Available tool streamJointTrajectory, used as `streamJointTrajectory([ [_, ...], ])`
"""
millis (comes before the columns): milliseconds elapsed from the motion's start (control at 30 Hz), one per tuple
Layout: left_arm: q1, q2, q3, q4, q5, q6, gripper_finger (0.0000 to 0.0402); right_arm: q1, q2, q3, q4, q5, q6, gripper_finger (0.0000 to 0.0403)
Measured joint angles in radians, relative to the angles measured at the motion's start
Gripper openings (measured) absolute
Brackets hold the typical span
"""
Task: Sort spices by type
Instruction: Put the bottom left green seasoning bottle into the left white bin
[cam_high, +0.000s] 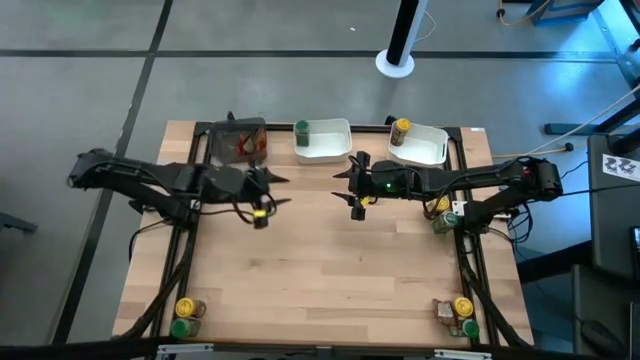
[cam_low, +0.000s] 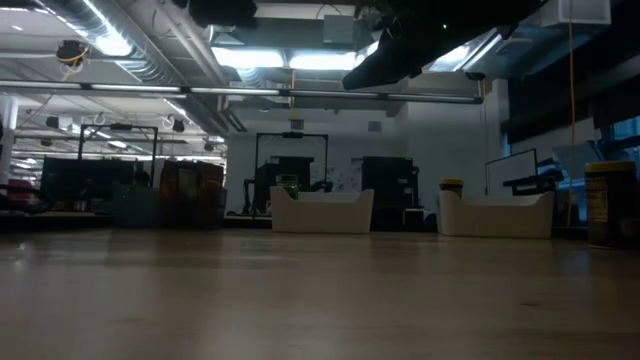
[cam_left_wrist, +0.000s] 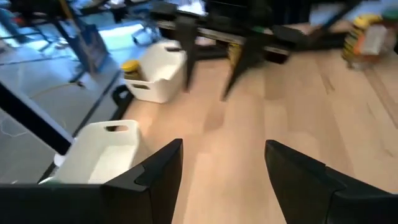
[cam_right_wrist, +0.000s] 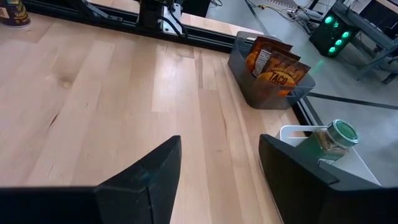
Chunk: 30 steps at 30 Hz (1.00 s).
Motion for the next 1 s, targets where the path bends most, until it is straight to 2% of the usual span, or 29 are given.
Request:
streamJointTrajectory([
  [267,-0.083,0.156,0.157,-0.14,-0.02,0.008,0.0209,0.0,0.0,0.0,-0.003,-0.003,0.0,0.0215],
  [733,-0.177,0.262,0.322,-0.243,-0.037,-0.021,0.0209,0.0,0.0,0.0,0.001,-0.002,0.0,0.0215],
  [1000,-0.227,0.4,0.514,-0.372,-0.037,-0.055,0.0209,0.0,0.0,0.0,0.002,0.001,0.0,0.0215],
])
